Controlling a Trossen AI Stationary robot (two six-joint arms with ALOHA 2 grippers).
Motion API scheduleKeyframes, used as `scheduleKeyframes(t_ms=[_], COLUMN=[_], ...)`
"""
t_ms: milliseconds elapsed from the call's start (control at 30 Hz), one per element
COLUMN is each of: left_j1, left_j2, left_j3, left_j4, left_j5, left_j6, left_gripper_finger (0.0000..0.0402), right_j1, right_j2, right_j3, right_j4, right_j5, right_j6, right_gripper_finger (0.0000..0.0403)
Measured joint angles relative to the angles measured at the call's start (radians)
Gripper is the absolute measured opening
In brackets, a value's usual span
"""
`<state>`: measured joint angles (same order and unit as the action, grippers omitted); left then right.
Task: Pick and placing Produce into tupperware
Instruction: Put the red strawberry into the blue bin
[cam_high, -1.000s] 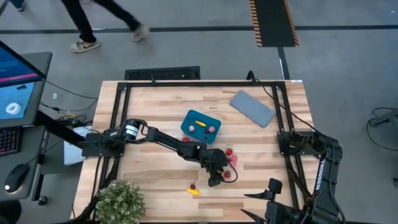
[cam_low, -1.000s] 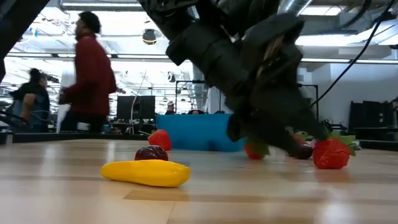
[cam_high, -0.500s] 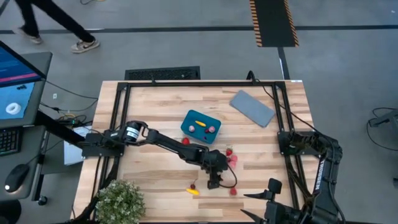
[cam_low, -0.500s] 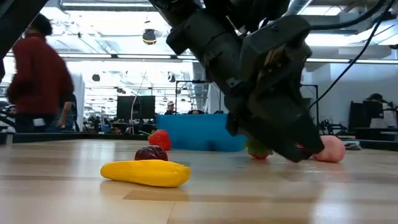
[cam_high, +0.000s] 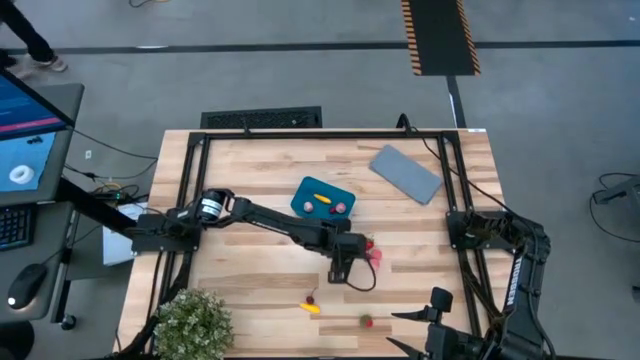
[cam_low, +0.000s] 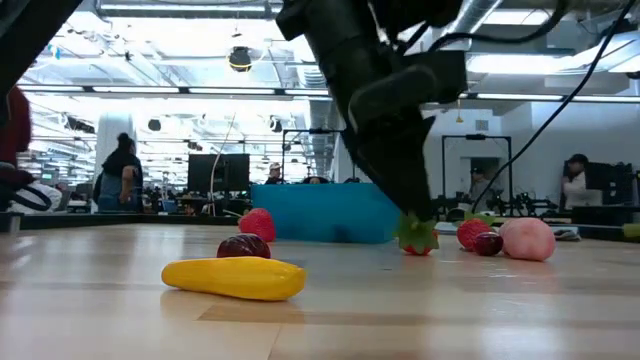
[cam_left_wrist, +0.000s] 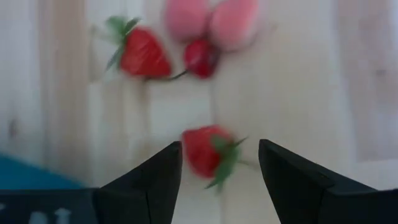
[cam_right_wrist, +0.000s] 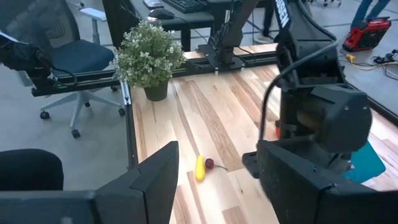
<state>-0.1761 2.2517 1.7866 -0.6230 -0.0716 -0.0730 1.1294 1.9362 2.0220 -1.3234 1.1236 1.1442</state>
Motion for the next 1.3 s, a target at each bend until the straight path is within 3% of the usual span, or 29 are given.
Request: scheduleKeyframes(t_ms=[133,933,1300], left_j1=[0.020,0.023,0.022], left_j2=[0.000,0.026,0.088], left_j3=[-0.008,-0.008,-0.001], left_j4=[-0.045,0.056,0.129], left_j5=[-0.011,0.093,0.095], left_j6=[-0.001,-0.031,-0.096], left_gripper_finger=[0.0204,0.0202,0.0131], right_j1=[0.000,0.000,-0.004], right_j2=[0.000,0.000,-0.001], right_j3=[0.000,0.000,0.000], right_j4=[0.000,0.019,0.022], right_j5=[0.000,-0.010,-0.009], right_j6=[0.000,0.000,0.000], right_gripper_finger=[0.0240,0.0240,0.0240])
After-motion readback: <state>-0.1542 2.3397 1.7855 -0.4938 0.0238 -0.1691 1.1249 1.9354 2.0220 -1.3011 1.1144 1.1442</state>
